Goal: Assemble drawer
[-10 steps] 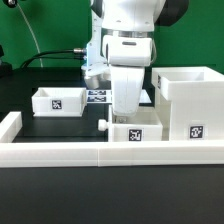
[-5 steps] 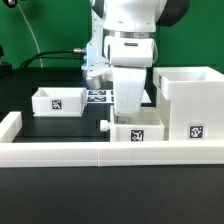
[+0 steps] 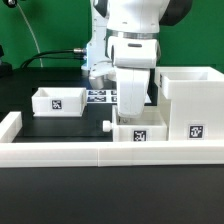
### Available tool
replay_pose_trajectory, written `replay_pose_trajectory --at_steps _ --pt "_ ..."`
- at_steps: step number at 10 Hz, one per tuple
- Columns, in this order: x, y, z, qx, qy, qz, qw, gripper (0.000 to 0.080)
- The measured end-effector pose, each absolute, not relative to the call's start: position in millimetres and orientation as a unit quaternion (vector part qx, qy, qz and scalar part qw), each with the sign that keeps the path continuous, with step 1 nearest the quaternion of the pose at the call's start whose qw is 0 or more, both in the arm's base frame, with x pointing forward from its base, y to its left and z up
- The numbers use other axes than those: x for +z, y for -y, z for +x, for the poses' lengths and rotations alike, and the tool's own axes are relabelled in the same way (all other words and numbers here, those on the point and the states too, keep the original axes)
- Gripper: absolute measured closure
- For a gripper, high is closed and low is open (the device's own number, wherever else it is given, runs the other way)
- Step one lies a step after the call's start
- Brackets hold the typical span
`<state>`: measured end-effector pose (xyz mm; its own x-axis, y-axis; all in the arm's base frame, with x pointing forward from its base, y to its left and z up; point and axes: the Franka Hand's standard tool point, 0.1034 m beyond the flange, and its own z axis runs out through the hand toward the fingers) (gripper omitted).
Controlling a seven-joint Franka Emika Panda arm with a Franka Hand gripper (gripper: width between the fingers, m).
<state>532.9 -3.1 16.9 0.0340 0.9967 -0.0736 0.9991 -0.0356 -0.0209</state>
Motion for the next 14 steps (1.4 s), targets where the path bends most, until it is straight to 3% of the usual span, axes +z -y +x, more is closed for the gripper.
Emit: replay_pose_trajectory --at_steps 5,7,14 --pt "16.0 3.3 533.1 -0.033 -0.685 0.728 0.018 0.0755" --pt "15.9 -3.0 536.1 -0.013 -0.684 0.728 0.033 0.0755" --pt "14.1 -6.4 533.1 -0.019 -0.682 0.731 0.030 0.0755"
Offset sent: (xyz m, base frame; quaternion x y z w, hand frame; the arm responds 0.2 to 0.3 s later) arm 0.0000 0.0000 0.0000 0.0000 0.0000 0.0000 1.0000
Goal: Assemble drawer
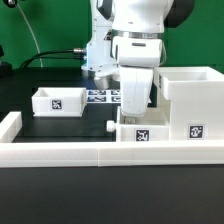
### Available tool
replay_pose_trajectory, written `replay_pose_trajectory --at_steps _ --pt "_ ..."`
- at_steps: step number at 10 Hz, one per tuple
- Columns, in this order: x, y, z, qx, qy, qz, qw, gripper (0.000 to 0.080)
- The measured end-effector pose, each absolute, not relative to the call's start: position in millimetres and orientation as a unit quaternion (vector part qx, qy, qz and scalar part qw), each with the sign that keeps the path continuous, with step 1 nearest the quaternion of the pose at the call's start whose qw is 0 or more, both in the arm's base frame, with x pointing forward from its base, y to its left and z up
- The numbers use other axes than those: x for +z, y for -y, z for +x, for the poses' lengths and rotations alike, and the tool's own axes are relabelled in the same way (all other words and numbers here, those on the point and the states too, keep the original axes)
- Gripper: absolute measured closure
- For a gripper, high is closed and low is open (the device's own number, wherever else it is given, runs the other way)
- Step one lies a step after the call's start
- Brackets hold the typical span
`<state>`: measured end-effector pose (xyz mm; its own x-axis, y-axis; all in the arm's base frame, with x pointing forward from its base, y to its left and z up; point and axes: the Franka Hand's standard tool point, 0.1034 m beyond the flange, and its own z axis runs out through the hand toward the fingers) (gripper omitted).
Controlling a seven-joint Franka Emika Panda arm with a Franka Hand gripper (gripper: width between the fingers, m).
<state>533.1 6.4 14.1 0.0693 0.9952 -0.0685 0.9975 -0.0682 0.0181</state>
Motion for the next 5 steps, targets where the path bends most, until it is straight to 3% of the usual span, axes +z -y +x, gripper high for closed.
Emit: replay_pose_trajectory --at_steps 5 --pt "13.7 -6.5 532.7 -0.019 -0.689 0.724 0.031 0.0755"
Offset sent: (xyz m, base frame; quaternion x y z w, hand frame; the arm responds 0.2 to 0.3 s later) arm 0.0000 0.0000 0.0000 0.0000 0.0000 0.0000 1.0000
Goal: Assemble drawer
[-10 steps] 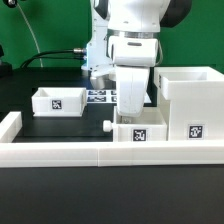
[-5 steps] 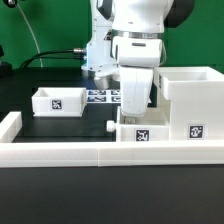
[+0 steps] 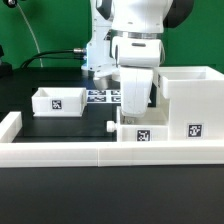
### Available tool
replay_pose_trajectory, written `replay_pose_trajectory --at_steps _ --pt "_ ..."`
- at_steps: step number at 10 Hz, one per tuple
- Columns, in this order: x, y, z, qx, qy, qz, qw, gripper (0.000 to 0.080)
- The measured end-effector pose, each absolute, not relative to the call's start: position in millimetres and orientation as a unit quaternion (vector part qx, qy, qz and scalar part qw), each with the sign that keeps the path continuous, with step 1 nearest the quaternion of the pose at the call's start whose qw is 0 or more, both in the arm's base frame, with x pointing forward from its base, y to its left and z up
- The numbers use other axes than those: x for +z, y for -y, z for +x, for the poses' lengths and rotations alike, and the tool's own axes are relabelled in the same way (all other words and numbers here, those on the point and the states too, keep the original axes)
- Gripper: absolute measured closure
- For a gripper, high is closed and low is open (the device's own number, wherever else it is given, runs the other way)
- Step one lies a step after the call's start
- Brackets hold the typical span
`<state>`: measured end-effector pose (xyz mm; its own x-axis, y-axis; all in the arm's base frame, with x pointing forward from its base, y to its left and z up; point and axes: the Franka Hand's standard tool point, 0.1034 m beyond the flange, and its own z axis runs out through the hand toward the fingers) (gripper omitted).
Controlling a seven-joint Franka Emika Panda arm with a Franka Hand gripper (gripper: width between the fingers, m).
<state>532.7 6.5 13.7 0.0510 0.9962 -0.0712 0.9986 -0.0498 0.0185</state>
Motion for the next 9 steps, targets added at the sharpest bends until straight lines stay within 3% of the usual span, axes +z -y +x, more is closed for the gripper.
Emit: replay_pose_trajectory --at_steps 6,7,8,9 --pt "11.1 -7.9 535.1 -0.034 -0.708 0.704 0.035 0.0755" --pt "11.1 -7.7 535.1 -0.034 -0.708 0.704 0.035 0.0674" --pt "11.1 -7.6 535.1 -0.034 -0.708 0.704 0.035 0.0539" --pt "12.6 -8.3 536.0 -0.033 -0.705 0.707 0.036 0.0539"
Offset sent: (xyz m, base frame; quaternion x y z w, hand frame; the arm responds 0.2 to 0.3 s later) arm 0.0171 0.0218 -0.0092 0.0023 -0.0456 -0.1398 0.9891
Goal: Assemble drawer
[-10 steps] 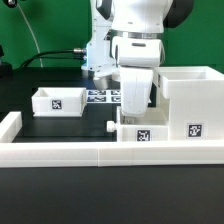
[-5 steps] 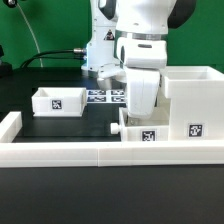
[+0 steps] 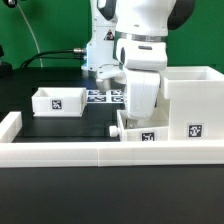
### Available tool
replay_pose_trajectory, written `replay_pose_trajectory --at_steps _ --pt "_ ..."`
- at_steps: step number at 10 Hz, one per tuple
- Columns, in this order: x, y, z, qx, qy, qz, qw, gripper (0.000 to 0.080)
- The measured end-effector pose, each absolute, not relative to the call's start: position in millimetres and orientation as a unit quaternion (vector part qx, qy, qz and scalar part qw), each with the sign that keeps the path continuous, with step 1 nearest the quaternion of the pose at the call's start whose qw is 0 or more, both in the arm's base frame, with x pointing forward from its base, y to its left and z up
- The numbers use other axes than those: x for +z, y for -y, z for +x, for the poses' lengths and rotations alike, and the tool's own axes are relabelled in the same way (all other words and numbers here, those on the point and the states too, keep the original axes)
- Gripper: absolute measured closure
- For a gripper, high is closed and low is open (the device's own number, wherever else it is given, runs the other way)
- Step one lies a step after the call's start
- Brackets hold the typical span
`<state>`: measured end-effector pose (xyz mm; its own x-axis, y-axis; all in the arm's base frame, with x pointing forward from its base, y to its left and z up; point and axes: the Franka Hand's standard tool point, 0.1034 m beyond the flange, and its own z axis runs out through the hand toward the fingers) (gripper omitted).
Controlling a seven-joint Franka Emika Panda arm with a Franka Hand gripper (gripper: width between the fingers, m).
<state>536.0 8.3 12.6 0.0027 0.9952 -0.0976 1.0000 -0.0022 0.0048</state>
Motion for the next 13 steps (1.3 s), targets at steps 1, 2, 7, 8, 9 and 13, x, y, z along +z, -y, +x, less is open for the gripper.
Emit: replay_pose_trajectory --at_steps 1,2,7,8,9,13 --pt "17.0 -9 538 -0.032 -0.702 0.710 0.038 0.0356" --pt "22.7 -10 539 -0.031 -0.701 0.712 0.039 0.0229" --pt "64.0 12 546 -0.031 -0.702 0.710 0.050 0.0151" --pt "67.0 25 546 -0.032 -0.705 0.707 0.052 0.0151" --pt "67.9 38 546 -0.033 -0.718 0.694 0.051 0.0151" --pt "50.3 91 539 -0.021 -0.726 0.687 0.013 0.0151"
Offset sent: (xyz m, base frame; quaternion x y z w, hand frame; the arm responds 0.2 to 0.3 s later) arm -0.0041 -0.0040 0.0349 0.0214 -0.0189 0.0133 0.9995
